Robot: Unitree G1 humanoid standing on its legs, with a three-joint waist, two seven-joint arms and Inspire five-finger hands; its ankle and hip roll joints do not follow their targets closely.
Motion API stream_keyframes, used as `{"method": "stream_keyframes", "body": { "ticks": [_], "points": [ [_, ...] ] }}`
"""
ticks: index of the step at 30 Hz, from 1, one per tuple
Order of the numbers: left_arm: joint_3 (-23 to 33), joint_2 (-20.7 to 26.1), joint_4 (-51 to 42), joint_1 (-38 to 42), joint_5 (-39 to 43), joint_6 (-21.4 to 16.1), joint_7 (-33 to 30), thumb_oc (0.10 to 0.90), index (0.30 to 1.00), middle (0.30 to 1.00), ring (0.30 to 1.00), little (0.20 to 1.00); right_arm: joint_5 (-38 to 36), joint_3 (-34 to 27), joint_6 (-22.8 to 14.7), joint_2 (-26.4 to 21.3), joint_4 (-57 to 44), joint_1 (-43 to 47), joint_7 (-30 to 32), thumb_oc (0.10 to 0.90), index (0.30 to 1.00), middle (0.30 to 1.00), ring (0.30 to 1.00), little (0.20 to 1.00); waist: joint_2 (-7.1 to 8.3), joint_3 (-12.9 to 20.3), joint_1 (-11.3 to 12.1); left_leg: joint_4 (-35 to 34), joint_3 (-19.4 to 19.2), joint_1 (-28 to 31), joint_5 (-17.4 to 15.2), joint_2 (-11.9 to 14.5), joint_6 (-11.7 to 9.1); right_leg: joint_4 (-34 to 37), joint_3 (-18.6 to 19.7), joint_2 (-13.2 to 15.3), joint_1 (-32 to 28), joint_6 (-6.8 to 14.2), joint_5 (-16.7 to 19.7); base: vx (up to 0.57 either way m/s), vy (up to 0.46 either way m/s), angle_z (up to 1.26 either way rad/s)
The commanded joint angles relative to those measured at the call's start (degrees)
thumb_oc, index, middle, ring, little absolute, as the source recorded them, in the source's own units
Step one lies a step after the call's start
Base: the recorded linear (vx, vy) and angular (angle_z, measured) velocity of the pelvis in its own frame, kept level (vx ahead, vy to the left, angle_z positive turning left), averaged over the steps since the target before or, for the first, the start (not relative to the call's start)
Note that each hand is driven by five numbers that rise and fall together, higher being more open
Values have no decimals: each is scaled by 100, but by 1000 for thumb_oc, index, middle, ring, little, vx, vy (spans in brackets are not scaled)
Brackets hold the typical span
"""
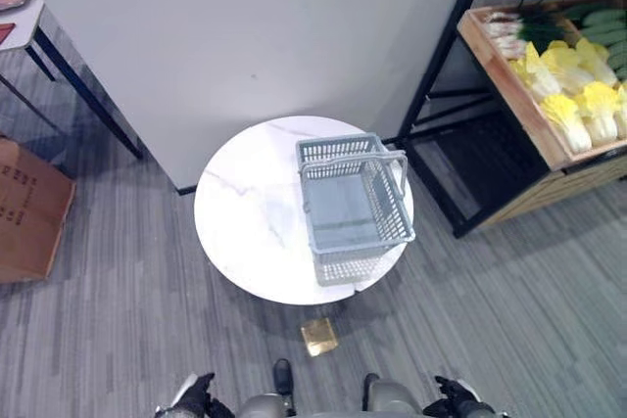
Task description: Get the vegetables into the basket
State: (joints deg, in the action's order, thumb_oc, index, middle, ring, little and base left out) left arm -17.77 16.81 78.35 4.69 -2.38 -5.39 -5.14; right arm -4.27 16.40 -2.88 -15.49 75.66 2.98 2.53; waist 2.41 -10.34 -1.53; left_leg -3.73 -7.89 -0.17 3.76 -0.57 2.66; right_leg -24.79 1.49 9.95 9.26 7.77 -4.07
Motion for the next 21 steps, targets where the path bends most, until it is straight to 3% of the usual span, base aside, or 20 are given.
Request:
{"method": "stream_keyframes", "body": {
  "ticks": [1, 4, 6, 10, 12, 21],
  "points": [
    [164, 4, 80, -119, -37, 45, -57, 900, 1000, 1000, 1000, 1000, -27, 82, -114, -91, -229, 200, -4, 900, 1000, 1000, 1000, 1000, -10, -85, 115, 597, 225, -218, -376, 329, -267, 1009, -268, 126, -169, 118, 1091, 75, -73, -4],
    [214, 28, 130, -107, -31, 29, -49, 900, 1000, 1000, 1000, 1000, -52, 50, -113, -90, -224, 237, -27, 900, 1000, 1000, 1000, 1000, 19, -38, 102, 566, 284, -96, -467, 430, -407, 1857, -408, 308, -126, 175, 1193, 111, -146, -8],
    [227, 20, 174, -145, -60, 22, -25, 900, 1000, 1000, 1000, 1000, -44, 44, -124, -82, -221, 208, -51, 900, 1000, 1000, 1000, 1000, 67, -8, 88, 684, 355, -77, -531, 462, -471, 2044, -431, 317, -203, 196, 1125, 118, -168, -3],
    [278, 7, 210, -189, -30, 16, -14, 900, 1000, 1000, 1000, 1000, -69, 70, -128, -116, -219, 204, -79, 900, 1000, 1000, 1000, 1000, 66, 88, 106, 517, 367, 32, -390, 639, -621, 2353, -531, 164, -411, 136, 1094, 80, -175, 29],
    [309, -74, 221, -209, 21, 17, -29, 900, 1000, 1000, 1000, 1000, -44, 56, -145, -213, -160, 188, -35, 900, 1000, 1000, 1000, 1000, -2, 211, 131, 238, 438, 90, -155, 865, -811, 2650, -712, -37, -673, 64, 1028, 73, -269, 24],
    [599, -233, 373, -360, 281, 104, -121, 900, 1000, 1000, 1000, 1000, 124, -494, -62, -671, 365, 174, 457, 900, 1000, 1000, 1000, 1000, -66, 416, 109, -91, 397, 299, -10, 987, -919, 2946, -845, -131, -981, 52, 1037, 37, -62, 6]
  ]
}}
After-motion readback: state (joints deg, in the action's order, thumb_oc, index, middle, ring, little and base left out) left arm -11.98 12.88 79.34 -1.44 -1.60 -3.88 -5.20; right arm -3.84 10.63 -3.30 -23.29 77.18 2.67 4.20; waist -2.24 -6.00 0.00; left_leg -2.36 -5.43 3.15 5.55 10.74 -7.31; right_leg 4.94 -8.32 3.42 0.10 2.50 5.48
